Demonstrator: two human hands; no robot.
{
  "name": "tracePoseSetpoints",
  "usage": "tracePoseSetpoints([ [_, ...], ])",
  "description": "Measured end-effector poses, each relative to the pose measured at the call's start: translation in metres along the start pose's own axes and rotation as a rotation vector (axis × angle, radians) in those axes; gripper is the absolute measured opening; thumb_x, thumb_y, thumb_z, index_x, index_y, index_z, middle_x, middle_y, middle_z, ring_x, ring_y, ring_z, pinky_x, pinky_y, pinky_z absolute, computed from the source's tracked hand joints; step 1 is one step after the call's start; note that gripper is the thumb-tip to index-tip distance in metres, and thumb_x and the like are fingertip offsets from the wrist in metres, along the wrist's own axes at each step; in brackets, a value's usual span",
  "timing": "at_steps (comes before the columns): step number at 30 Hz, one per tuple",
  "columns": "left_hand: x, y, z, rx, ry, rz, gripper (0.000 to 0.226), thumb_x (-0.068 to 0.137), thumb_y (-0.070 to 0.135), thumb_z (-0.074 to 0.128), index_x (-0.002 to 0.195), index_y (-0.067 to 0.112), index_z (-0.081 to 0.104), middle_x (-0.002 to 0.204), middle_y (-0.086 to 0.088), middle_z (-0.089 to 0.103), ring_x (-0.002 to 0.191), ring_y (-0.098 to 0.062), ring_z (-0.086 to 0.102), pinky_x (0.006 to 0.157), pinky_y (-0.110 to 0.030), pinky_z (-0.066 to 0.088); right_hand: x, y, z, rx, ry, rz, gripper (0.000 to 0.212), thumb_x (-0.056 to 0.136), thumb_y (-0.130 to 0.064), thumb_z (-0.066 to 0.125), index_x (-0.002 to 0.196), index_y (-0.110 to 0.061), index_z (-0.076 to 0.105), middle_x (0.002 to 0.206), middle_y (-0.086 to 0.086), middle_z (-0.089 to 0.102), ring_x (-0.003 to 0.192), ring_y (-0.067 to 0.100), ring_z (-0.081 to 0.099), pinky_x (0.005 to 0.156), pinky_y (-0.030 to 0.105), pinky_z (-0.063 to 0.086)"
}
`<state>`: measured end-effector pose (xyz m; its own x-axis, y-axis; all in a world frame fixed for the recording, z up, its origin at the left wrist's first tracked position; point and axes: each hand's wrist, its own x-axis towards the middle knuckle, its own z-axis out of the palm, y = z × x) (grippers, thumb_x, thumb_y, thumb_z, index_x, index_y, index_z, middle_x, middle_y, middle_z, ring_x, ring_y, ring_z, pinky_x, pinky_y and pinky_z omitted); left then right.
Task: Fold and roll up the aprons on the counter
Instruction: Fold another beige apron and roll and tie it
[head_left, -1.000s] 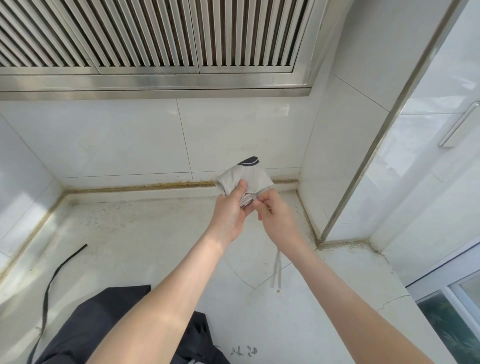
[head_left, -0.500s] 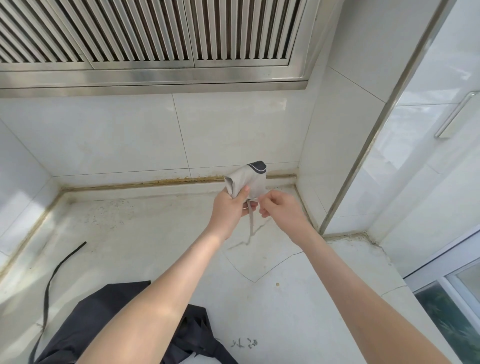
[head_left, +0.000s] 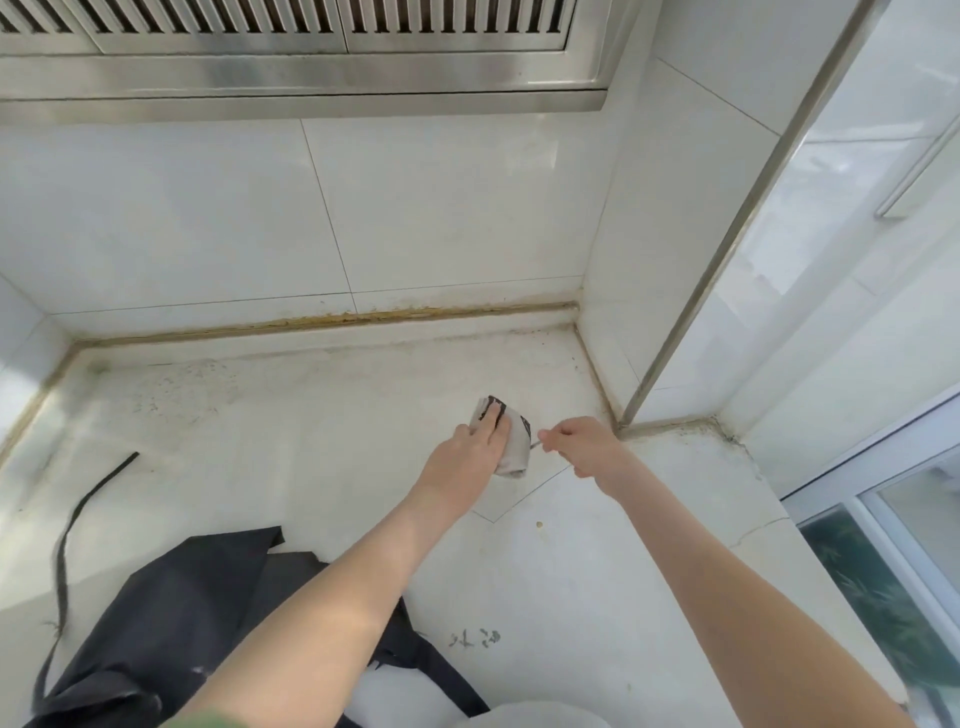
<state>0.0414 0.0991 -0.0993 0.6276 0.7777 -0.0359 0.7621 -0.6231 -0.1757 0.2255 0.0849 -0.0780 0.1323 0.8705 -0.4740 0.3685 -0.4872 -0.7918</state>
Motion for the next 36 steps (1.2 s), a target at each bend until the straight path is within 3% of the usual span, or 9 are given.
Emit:
tracePoseSetpoints([
  [6, -0.005, 0.04, 0.032, -0.282, -0.39, -0.132, 0.082, 0.091, -0.003, 0.047, 0.151, 0.004, -0.009, 0.16, -0.011, -0.012, 0.13, -0.028, 0.04, 0.086, -0.03, 0.042, 0.009, 0.03, 0.032, -0.342, -0.107, -0.121, 0.011, 0.092, -0.011, 0.048, 0.081, -0.011, 0.052, 0.081, -0.002, 0.049, 0.065, 0.009, 0.042, 0.055, 0.019, 0.033],
  [12, -0.019, 0.021, 0.058, -0.652, -0.577, -0.058, 0.089, 0.092, 0.002, 0.046, 0.151, 0.02, -0.017, 0.151, 0.008, -0.037, 0.132, -0.029, 0.034, 0.096, -0.036, 0.045, 0.011, 0.058, 0.082, -0.379, -0.272, -0.148, 0.029, 0.088, -0.003, 0.047, 0.115, -0.003, 0.036, 0.12, 0.007, 0.036, 0.101, 0.025, 0.05, 0.084, 0.033, 0.045],
  [15, -0.026, 0.005, 0.058, -0.812, -0.518, -0.043, 0.096, 0.088, -0.003, 0.053, 0.151, 0.022, -0.016, 0.155, 0.008, -0.028, 0.138, -0.025, 0.033, 0.098, -0.032, 0.044, 0.016, 0.058, 0.08, -0.402, -0.337, -0.087, 0.043, 0.087, -0.016, 0.056, 0.124, -0.01, 0.035, 0.128, 0.005, 0.036, 0.111, 0.025, 0.05, 0.092, 0.034, 0.044],
  [19, -0.027, -0.024, 0.046, -0.716, -0.55, -0.312, 0.06, 0.092, 0.001, 0.045, 0.146, 0.012, 0.024, 0.147, -0.018, 0.017, 0.082, -0.027, 0.059, 0.066, -0.028, 0.043, 0.025, 0.059, 0.078, -0.538, -0.395, -0.105, 0.035, 0.09, -0.014, 0.058, 0.112, -0.013, 0.031, 0.122, 0.0, 0.033, 0.095, 0.021, 0.044, 0.078, 0.03, 0.04],
  [21, -0.026, -0.043, 0.037, -0.68, -0.702, -0.372, 0.023, 0.097, 0.013, 0.044, 0.112, 0.003, 0.057, 0.113, -0.014, 0.055, 0.078, -0.023, 0.056, 0.066, -0.026, 0.04, 0.027, 0.061, 0.076, -0.575, -0.412, -0.126, 0.035, 0.09, -0.015, 0.058, 0.107, -0.018, 0.028, 0.118, -0.001, 0.033, 0.085, 0.019, 0.04, 0.071, 0.028, 0.036],
  [23, -0.025, -0.062, 0.031, -0.869, -0.712, -0.41, 0.033, 0.1, 0.024, 0.041, 0.078, 0.009, 0.059, 0.078, -0.006, 0.058, 0.066, -0.017, 0.051, 0.068, -0.027, 0.044, 0.026, 0.06, 0.074, -0.598, -0.433, -0.139, 0.034, 0.09, -0.015, 0.058, 0.106, -0.019, 0.028, 0.119, 0.003, 0.036, 0.078, 0.019, 0.037, 0.065, 0.027, 0.034],
  [26, -0.02, -0.074, 0.022, -1.304, -0.526, -0.458, 0.041, 0.101, 0.028, 0.043, 0.064, 0.012, 0.052, 0.086, -0.008, 0.06, 0.082, -0.018, 0.056, 0.094, -0.033, 0.047, 0.026, 0.058, 0.071, -0.654, -0.485, -0.161, 0.033, 0.091, -0.014, 0.057, 0.106, -0.02, 0.029, 0.117, 0.003, 0.036, 0.077, 0.019, 0.035, 0.059, 0.024, 0.031],
  [32, -0.011, -0.02, 0.009, -1.707, -0.428, -0.291, 0.039, 0.103, 0.027, 0.041, 0.085, 0.008, 0.069, 0.098, -0.001, 0.071, 0.096, -0.013, 0.062, 0.088, -0.02, 0.043, 0.024, 0.058, 0.072, -0.633, -0.515, -0.196, 0.064, 0.088, -0.014, 0.06, 0.139, -0.015, 0.021, 0.121, -0.003, 0.032, 0.095, 0.019, 0.046, 0.075, 0.027, 0.045],
  [36, -0.003, 0.019, 0.023, -1.93, -0.492, -0.364, 0.055, 0.103, 0.045, 0.027, 0.104, 0.009, 0.069, 0.091, 0.008, 0.071, 0.095, -0.006, 0.062, 0.09, -0.023, 0.042, 0.013, 0.062, 0.072, -0.483, -0.478, -0.168, 0.023, 0.089, -0.009, 0.053, 0.112, -0.008, 0.05, 0.095, 0.002, 0.045, 0.085, 0.016, 0.045, 0.083, 0.039, 0.049],
])
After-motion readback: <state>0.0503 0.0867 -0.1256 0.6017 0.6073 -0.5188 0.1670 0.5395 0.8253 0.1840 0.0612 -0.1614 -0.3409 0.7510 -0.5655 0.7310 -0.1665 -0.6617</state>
